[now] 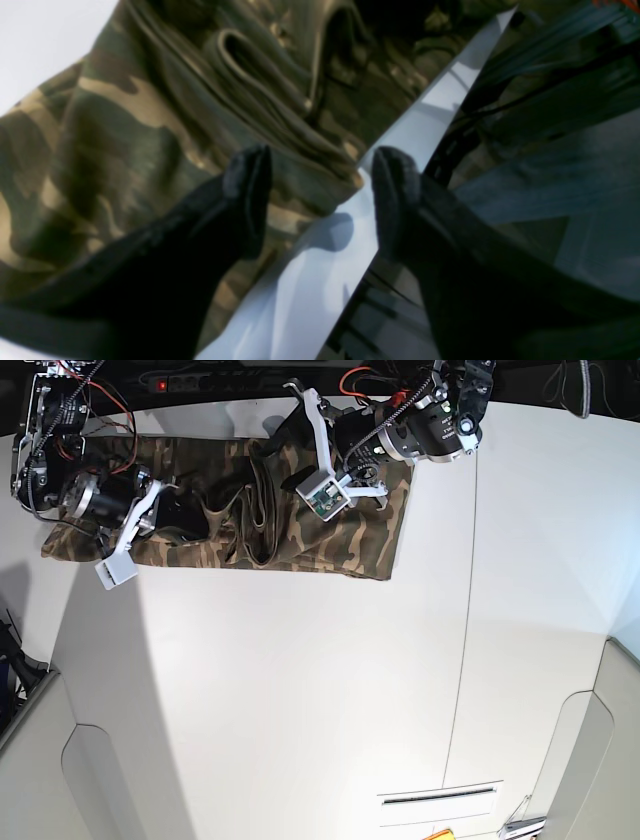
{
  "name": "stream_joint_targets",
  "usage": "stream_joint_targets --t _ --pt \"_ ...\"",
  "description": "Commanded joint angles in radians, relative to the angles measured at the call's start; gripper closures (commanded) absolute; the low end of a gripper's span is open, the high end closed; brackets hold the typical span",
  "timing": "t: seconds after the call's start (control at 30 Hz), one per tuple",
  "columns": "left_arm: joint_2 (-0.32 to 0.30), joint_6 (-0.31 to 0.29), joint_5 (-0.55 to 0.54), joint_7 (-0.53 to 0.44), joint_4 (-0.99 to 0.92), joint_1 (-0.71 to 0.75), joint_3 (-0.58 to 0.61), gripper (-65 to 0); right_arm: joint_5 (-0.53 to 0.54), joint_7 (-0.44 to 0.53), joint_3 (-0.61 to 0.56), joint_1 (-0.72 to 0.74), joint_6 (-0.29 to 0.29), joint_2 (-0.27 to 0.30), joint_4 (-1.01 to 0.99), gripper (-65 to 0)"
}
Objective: Fold the T-shirt properly
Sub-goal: 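Grasp the other strip end with the right gripper and push it inward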
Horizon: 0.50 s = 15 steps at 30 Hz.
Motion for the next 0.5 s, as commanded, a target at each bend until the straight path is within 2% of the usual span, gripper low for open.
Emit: stream_joint_targets --t 0.0,0.23,0.27,0.33,0.37,0.4,0.47 --pt "0.003 -0.003 -0.013 -0.025 0.014 -0.002 0.0 -34.4 0.004 0.023 0.006 0.021 0.005 0.009 0.015 0.0" --pt "0.003 -0.003 -0.013 -0.026 0.014 -0.002 0.001 -34.4 -0.107 0.062 0.006 0.053 0.002 0.009 0.015 0.0" --pt "0.003 -0.003 -0.013 -0.026 0.014 -0.002 0.001 -34.4 -0.116 0.07 0.006 0.053 0.002 0.009 0.015 -4.7" --pt "0.003 -0.003 -0.013 -0.029 0.014 -0.002 0.001 -34.4 -0.119 0.072 0.006 0.053 -0.001 0.009 0.015 -20.3" --pt "0.003 -0.003 -0.013 -0.032 0.014 -0.002 0.001 -34.4 -0.119 0.072 0.006 0.053 -0.001 0.009 0.015 -25.7" --pt "0.003 -0.003 -0.013 -0.033 0.014 -0.002 0.001 -34.4 -0.119 0.072 0.006 0.053 -0.001 0.009 0.015 -28.5" --pt "0.003 -0.003 -0.013 -0.033 0.014 -0.002 0.001 -34.4 -0.113 0.068 0.006 0.053 -0.004 0.01 0.015 -28.6"
